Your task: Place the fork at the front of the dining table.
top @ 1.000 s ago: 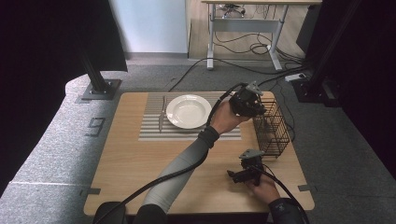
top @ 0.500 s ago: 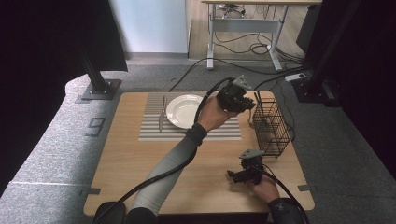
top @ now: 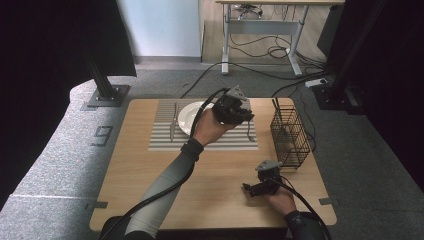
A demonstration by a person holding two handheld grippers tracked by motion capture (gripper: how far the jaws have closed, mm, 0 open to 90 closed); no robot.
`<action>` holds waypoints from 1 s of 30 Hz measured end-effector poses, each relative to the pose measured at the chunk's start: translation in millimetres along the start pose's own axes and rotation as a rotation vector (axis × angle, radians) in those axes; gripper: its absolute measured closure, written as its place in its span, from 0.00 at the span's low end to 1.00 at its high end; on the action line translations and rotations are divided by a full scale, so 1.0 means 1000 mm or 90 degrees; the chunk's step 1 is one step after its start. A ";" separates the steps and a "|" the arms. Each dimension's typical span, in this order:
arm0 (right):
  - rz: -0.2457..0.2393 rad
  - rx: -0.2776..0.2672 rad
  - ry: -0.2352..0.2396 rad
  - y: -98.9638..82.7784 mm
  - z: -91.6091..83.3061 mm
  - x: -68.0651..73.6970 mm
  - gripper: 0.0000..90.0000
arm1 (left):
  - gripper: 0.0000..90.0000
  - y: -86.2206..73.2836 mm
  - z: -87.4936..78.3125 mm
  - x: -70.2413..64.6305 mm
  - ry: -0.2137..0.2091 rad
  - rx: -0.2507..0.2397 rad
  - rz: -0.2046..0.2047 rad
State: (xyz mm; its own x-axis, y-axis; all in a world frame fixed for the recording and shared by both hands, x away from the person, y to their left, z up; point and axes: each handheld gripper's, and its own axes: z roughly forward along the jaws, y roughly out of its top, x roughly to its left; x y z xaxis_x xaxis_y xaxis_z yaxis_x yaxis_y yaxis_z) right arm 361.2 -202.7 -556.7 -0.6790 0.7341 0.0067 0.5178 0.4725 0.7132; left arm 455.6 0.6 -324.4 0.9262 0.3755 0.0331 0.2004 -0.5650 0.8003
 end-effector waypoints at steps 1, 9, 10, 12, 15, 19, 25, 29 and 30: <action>-0.001 -0.001 0.000 0.000 0.000 0.000 0.00 | 0.87 -0.004 -0.001 0.000 0.000 0.000 -0.004; -0.004 0.004 0.004 0.001 -0.004 -0.001 0.08 | 0.87 -0.039 0.000 0.002 -0.005 0.015 -0.025; -0.005 0.001 0.007 0.002 -0.005 -0.001 0.12 | 0.87 -0.043 0.000 0.001 -0.005 0.013 -0.030; -0.001 -0.006 0.011 0.005 -0.007 -0.003 0.12 | 0.87 -0.049 -0.001 0.001 -0.008 0.014 -0.034; -0.004 -0.013 0.012 0.009 -0.009 -0.004 0.14 | 0.87 -0.056 -0.002 -0.001 -0.009 0.014 -0.034; -0.007 -0.030 0.020 0.019 -0.012 -0.007 0.14 | 0.87 -0.061 -0.005 -0.005 -0.011 0.010 -0.033; -0.003 -0.058 0.039 0.037 -0.016 -0.010 0.14 | 0.87 -0.068 -0.009 -0.010 -0.015 0.009 -0.022; 0.002 -0.077 0.044 0.054 -0.017 -0.010 0.18 | 0.87 -0.071 -0.012 -0.013 -0.017 0.009 -0.020; -0.010 -0.084 0.048 0.063 -0.018 -0.010 0.21 | 0.87 -0.072 -0.012 -0.014 -0.017 0.009 -0.020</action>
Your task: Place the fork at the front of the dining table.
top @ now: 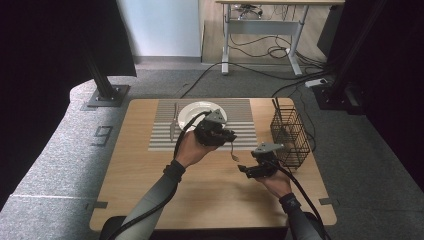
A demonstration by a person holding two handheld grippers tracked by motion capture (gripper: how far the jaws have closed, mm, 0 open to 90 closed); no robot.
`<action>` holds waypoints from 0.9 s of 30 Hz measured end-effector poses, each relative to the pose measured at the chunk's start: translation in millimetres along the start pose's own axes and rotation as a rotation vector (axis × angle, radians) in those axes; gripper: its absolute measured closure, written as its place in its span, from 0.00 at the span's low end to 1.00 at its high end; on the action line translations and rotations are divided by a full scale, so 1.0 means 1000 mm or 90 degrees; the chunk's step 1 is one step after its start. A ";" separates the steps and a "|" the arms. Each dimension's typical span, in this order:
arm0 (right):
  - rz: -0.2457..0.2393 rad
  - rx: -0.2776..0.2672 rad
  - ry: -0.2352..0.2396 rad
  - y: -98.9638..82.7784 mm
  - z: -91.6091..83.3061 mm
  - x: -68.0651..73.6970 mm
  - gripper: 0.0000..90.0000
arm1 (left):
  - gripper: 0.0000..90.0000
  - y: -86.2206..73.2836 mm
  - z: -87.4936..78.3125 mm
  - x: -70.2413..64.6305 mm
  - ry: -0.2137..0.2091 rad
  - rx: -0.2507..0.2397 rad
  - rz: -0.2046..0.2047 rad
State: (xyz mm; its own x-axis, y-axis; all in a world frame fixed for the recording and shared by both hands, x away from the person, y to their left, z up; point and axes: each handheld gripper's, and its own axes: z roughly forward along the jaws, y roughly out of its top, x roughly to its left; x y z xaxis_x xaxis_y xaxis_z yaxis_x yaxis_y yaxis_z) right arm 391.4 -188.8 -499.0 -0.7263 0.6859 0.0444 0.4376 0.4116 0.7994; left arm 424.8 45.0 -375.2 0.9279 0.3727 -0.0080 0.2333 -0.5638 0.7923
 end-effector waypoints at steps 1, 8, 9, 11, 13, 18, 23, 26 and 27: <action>-0.005 -0.005 0.003 0.005 0.000 0.000 0.23 | 0.87 -0.001 0.000 -0.001 -0.002 -0.002 -0.001; -0.028 -0.024 0.021 0.030 -0.001 0.003 0.32 | 0.87 -0.003 -0.001 -0.002 -0.009 0.002 0.009; -0.030 -0.028 0.030 0.033 -0.001 0.003 0.34 | 0.87 -0.004 -0.001 -0.002 -0.009 0.002 0.009; -0.031 -0.032 0.044 0.038 -0.001 0.003 0.38 | 0.87 -0.004 0.000 -0.003 -0.011 -0.001 0.008; -0.036 -0.035 0.059 0.042 -0.001 0.004 0.43 | 0.87 -0.004 -0.001 -0.003 -0.014 0.001 0.013; -0.071 -0.033 0.086 0.050 -0.001 0.006 0.59 | 0.87 -0.004 -0.001 -0.003 -0.022 0.000 0.016; -0.109 -0.019 0.106 0.055 -0.002 0.007 0.67 | 0.87 -0.004 0.000 -0.004 -0.033 0.003 0.022; -0.120 -0.009 0.112 0.057 -0.001 0.008 0.72 | 0.87 -0.004 0.000 -0.004 -0.037 0.005 0.026; -0.121 -0.008 0.115 0.057 -0.001 0.008 0.73 | 0.87 -0.005 -0.001 -0.004 -0.037 0.006 0.028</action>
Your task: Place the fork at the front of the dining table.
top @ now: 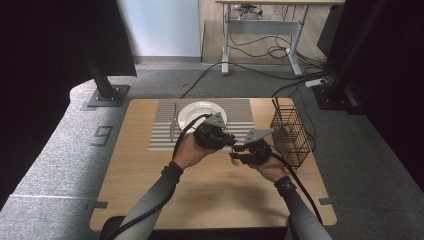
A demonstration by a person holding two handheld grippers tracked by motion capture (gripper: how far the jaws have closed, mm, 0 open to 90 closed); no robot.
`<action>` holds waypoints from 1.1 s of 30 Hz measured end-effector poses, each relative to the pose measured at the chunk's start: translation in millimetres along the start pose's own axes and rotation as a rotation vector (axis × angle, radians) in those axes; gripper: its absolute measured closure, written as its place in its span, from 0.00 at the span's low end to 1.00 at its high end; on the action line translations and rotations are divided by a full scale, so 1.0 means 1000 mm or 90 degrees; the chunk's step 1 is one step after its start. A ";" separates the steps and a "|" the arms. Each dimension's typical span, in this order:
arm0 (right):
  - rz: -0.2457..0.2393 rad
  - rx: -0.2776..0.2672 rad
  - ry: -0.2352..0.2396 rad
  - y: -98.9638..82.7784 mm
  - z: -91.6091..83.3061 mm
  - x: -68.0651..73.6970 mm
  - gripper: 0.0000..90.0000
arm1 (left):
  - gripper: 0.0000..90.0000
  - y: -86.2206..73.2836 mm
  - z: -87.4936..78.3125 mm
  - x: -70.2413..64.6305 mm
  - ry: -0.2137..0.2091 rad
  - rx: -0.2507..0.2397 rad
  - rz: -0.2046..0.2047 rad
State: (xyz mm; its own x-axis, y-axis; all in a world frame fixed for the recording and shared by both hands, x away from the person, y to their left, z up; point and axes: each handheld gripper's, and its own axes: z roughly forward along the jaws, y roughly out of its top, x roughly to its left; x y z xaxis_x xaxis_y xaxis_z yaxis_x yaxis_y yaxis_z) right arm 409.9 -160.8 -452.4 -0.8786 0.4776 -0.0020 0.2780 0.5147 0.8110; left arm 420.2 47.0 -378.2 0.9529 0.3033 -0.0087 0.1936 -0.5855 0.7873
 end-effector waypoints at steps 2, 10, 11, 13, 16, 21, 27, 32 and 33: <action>-0.001 -0.001 0.009 0.000 0.000 0.000 0.76 | 0.87 0.000 -0.001 0.000 -0.003 -0.002 0.001; -0.022 -0.010 0.046 0.002 -0.002 -0.001 0.90 | 0.87 -0.002 -0.005 0.001 -0.016 -0.012 0.006; -0.029 -0.012 0.048 0.002 -0.002 0.000 0.92 | 0.87 -0.002 -0.006 0.001 -0.017 -0.012 0.006; -0.040 -0.015 0.045 0.003 -0.003 0.001 0.93 | 0.87 -0.003 -0.006 0.002 -0.019 -0.016 0.004; -0.047 -0.012 0.031 0.003 -0.004 0.003 0.93 | 0.86 -0.004 -0.005 0.002 -0.015 -0.022 0.004; -0.034 -0.001 0.006 0.002 -0.002 0.004 0.94 | 0.68 -0.005 -0.006 0.001 0.026 -0.039 0.015; -0.025 0.007 -0.021 0.001 -0.004 0.002 0.94 | 0.36 -0.011 -0.013 -0.003 0.080 -0.039 0.029; -0.017 0.012 -0.039 0.001 -0.007 -0.001 0.94 | 0.21 -0.025 -0.021 -0.006 0.111 -0.047 0.011; -0.016 0.013 -0.044 0.001 -0.007 -0.002 0.94 | 0.17 -0.029 -0.022 -0.007 0.118 -0.044 0.009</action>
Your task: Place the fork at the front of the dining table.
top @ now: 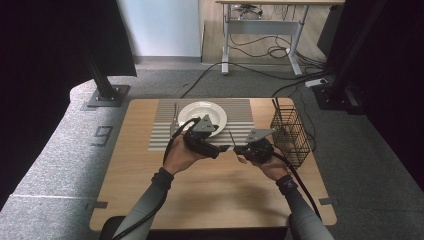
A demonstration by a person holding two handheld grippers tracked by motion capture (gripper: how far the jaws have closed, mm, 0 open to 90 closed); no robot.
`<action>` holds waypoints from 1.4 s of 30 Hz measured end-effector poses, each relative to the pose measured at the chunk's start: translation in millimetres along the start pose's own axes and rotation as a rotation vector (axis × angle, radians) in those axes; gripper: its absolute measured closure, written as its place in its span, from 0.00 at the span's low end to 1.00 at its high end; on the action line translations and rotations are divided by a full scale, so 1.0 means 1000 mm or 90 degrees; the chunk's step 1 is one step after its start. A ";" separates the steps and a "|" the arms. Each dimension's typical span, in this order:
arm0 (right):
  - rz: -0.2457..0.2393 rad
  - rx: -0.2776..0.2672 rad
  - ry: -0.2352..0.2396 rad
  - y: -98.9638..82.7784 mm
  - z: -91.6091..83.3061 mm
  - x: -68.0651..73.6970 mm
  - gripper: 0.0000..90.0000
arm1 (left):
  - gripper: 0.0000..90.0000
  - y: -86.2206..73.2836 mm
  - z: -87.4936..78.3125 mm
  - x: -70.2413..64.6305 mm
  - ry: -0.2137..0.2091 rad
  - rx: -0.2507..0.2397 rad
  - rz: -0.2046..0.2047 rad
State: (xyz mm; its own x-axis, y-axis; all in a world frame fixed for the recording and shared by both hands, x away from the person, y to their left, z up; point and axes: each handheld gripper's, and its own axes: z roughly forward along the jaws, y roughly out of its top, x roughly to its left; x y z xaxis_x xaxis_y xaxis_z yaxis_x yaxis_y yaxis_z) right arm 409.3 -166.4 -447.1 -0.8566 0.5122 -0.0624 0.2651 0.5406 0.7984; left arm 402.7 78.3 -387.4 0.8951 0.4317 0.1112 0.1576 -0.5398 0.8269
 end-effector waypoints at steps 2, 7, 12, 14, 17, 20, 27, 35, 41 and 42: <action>0.003 0.000 -0.006 0.000 -0.001 -0.002 0.94 | 0.15 -0.008 -0.004 -0.001 0.017 -0.004 -0.005; 0.018 0.004 -0.023 0.000 -0.002 -0.008 0.94 | 0.04 -0.032 -0.008 -0.004 0.023 -0.011 -0.042; 0.039 0.009 -0.038 0.001 -0.001 -0.015 0.94 | 0.00 -0.064 -0.008 -0.011 0.027 0.000 -0.062; 0.045 0.010 -0.045 0.001 -0.001 -0.019 0.94 | 0.00 -0.077 -0.007 -0.015 0.024 0.003 -0.073; 0.051 0.017 -0.061 0.003 0.000 -0.024 0.94 | 0.00 -0.097 -0.006 -0.022 0.024 0.014 -0.076; 0.059 0.018 -0.076 0.006 0.001 -0.029 0.94 | 0.00 -0.117 -0.005 -0.029 0.033 0.025 -0.080; 0.068 0.022 -0.109 0.015 0.001 -0.042 0.94 | 0.00 -0.155 -0.006 -0.035 0.050 0.050 -0.089; 0.079 0.032 -0.139 0.026 0.008 -0.058 0.94 | 0.00 -0.172 -0.005 -0.039 0.056 0.079 -0.089; 0.094 0.047 -0.155 0.031 0.020 -0.073 0.94 | 0.00 -0.178 -0.002 -0.038 0.055 0.084 -0.093; 0.094 0.047 -0.155 0.031 0.020 -0.073 0.94 | 0.00 -0.179 -0.002 -0.038 0.054 0.086 -0.092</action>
State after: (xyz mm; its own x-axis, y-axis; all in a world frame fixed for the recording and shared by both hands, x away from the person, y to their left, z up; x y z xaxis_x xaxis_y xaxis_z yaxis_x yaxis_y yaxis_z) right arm 488.7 -173.8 -429.6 -0.6776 0.7288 -0.0982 0.4181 0.4916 0.7639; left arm 340.0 159.9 -538.8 0.8218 0.5677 0.0484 0.3409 -0.5580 0.7566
